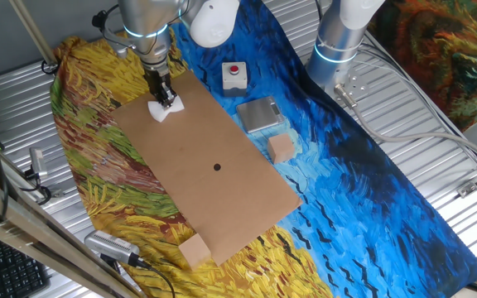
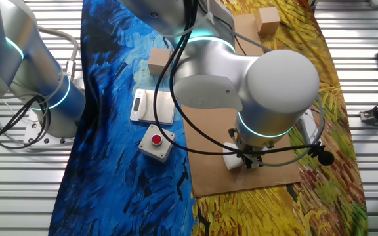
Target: Clean the tabletop with a sponge
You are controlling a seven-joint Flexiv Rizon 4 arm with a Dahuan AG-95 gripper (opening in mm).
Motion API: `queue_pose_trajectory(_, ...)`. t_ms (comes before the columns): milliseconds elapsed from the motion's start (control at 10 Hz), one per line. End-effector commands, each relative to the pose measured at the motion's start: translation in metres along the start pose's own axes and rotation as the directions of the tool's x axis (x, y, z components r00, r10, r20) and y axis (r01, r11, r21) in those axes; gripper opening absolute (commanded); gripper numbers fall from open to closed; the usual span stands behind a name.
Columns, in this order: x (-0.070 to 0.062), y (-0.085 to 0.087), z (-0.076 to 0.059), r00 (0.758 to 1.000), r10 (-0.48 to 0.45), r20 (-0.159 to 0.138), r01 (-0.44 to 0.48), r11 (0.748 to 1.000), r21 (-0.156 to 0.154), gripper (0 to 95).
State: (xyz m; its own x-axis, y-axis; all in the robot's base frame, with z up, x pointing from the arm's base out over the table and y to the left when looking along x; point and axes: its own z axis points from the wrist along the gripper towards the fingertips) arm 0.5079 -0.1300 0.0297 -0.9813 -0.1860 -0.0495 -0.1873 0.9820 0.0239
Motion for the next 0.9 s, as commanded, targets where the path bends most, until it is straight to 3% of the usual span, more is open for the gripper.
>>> queue_pose_trajectory(100,-0.0002,-0.0001,0.0003,1.0,0.001,0.0,-0.001,1.0,0.001,0.0)
queue_pose_trajectory(900,-0.0025,-0.0004,-0.0006,1.0,-0.003,-0.009,0.003,1.0,0.002,0.0)
